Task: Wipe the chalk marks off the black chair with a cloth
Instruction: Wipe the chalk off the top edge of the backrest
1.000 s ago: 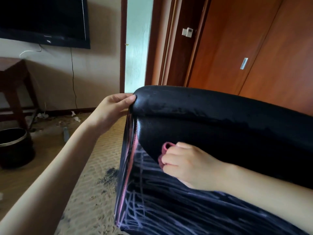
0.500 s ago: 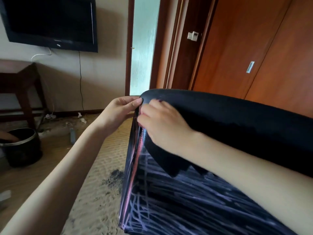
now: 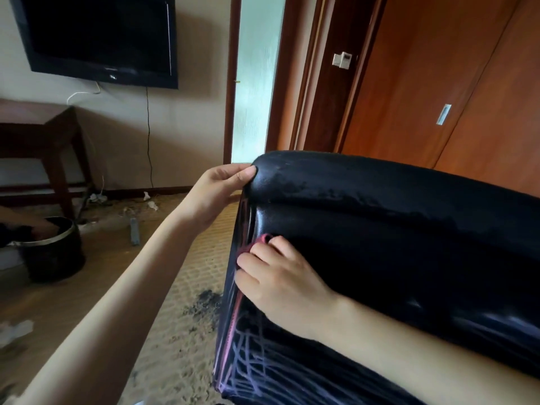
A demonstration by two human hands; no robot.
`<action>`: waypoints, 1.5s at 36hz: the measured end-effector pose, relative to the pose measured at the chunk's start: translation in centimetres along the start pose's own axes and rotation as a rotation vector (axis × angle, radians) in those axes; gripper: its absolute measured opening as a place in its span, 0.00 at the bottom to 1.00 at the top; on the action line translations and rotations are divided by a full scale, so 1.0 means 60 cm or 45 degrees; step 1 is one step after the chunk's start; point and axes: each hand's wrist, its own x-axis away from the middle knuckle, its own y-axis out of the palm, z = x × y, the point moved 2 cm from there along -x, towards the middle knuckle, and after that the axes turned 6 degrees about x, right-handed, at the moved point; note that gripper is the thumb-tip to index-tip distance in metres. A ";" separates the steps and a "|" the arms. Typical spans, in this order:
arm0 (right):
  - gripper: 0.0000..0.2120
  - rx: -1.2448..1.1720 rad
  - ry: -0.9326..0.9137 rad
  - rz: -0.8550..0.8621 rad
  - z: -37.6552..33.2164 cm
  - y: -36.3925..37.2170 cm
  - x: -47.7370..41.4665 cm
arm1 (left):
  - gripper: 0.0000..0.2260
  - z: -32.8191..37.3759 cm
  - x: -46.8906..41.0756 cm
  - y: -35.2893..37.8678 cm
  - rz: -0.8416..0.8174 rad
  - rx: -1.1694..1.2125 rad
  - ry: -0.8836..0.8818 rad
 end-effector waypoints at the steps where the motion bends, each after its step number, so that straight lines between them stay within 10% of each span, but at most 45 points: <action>1: 0.11 0.008 0.023 0.033 0.013 -0.012 -0.009 | 0.12 0.002 0.001 0.001 -0.002 0.005 0.002; 15: 0.12 0.136 0.252 0.059 0.098 0.003 -0.052 | 0.12 -0.004 -0.004 -0.002 -0.026 0.020 -0.001; 30: 0.11 0.046 -0.156 -0.048 0.003 0.005 0.003 | 0.10 -0.005 0.000 0.001 0.008 0.066 0.023; 37: 0.22 -0.003 0.184 0.049 0.109 -0.046 -0.070 | 0.10 -0.002 0.004 0.005 -0.047 0.074 0.028; 54: 0.16 0.139 -0.112 -0.134 0.009 0.010 -0.003 | 0.09 -0.011 -0.001 0.003 -0.002 0.123 0.018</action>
